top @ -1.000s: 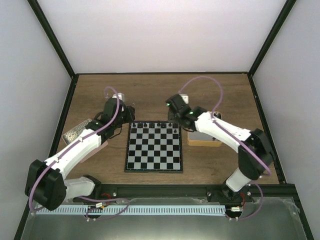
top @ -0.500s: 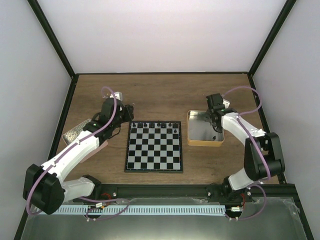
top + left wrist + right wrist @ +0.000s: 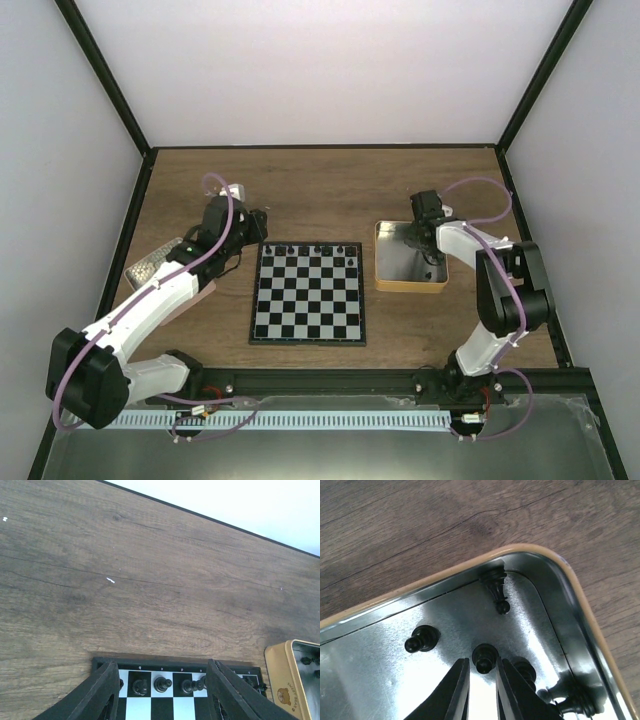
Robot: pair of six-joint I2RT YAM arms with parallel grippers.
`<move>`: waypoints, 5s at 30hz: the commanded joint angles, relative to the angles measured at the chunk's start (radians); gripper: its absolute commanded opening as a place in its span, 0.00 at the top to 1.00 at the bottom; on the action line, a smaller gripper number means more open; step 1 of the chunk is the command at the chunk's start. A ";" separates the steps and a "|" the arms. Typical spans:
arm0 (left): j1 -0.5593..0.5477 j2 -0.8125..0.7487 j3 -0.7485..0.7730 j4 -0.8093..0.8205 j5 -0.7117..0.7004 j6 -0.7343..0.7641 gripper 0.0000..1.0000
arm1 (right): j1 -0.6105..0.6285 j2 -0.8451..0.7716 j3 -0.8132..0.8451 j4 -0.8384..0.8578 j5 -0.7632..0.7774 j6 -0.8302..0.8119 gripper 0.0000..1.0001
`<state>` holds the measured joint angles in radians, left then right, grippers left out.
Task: Set up the chess pieces on the board
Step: Pick up the chess piece from the storage box, then place the chess piece on the chessboard, then pick up the chess piece from the storage box.
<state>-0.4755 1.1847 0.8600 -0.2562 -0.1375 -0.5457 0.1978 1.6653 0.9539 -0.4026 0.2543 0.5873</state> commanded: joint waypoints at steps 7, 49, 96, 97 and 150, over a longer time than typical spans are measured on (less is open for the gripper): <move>0.005 0.010 0.001 0.012 -0.001 0.007 0.50 | -0.014 0.045 0.052 0.036 0.046 -0.029 0.83; 0.005 -0.307 0.129 0.302 0.032 0.417 0.12 | 0.557 -0.132 0.177 -0.066 -0.068 0.054 0.99; 0.005 -0.492 -0.115 0.446 -0.189 0.479 0.00 | 0.681 0.264 0.334 -0.094 0.074 0.110 0.91; 0.005 -0.490 -0.115 0.445 -0.189 0.480 0.00 | 0.682 0.251 0.333 -0.088 0.072 0.108 0.89; 0.005 -0.474 -0.121 0.440 -0.174 0.520 0.00 | 0.041 0.046 -0.030 0.281 0.060 -0.125 0.80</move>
<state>-0.4755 0.7116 0.7494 0.1703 -0.3122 -0.0433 0.2489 1.6890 0.8768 -0.1501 0.2623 0.4778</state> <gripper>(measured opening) 0.998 0.208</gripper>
